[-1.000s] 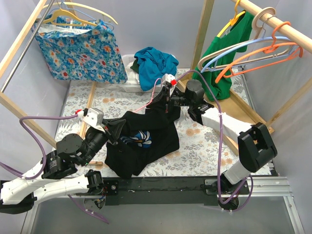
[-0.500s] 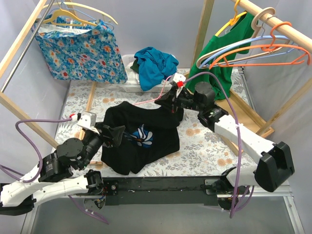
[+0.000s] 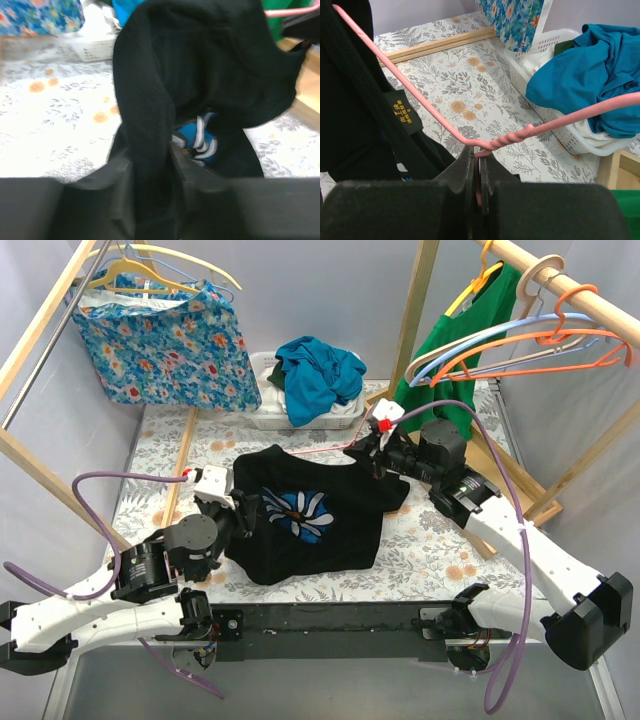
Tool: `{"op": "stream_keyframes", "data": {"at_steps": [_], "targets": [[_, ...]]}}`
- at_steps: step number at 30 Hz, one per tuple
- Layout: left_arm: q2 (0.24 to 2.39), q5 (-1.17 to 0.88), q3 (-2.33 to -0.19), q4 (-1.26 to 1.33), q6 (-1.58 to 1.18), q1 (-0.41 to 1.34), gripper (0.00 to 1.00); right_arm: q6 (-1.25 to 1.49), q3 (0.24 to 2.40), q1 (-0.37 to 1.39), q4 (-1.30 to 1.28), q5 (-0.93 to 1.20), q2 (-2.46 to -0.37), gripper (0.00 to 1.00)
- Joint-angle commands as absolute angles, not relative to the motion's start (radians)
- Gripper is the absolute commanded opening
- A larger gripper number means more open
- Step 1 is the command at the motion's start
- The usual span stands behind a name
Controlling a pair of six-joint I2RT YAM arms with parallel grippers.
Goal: Remove the t-shirt from the hanger
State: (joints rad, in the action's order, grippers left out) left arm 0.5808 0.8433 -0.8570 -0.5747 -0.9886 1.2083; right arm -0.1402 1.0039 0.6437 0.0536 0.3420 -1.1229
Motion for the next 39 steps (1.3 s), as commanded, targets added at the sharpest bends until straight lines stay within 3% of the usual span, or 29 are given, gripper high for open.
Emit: {"op": "stream_keyframes", "data": {"at_steps": [1, 4, 9, 11, 16, 22, 29, 39], "targets": [[0.612, 0.922, -0.859, -0.543, -0.953, 1.210, 0.20, -0.166, 0.976, 0.646, 0.068, 0.314, -1.043, 0.01], [0.621, 0.960, -0.865, -0.525, -0.942, 1.210, 0.00, -0.164, 0.956, 0.646, 0.055, 0.304, -1.012, 0.01], [0.664, 1.139, -0.897, -0.534, -0.962, 1.210, 0.00, -0.172, 0.879, 0.646, 0.026, 0.227, -0.971, 0.01], [0.701, 1.311, -0.928, -0.563, -0.968, 1.209, 0.00, -0.169, 0.813, 0.644, 0.073, 0.235, -0.937, 0.01], [0.830, 1.466, -1.031, -0.841, -1.167, 1.207, 0.00, -0.129, 0.589, 0.646, 0.164, 0.198, -0.810, 0.01], [0.790, 1.489, -1.051, -0.957, -1.305, 1.187, 0.00, -0.083, 0.509, 0.646, 0.163, 0.080, -0.683, 0.01], [0.634, 1.499, -0.956, -0.680, -1.010, 1.184, 0.00, -0.037, 0.457, 0.644, 0.209, -0.106, -0.505, 0.01], [0.704, 1.350, -0.957, -0.721, -1.039, 1.184, 0.00, -0.008, 0.537, 0.644, 0.235, -0.081, -0.546, 0.01]]}}
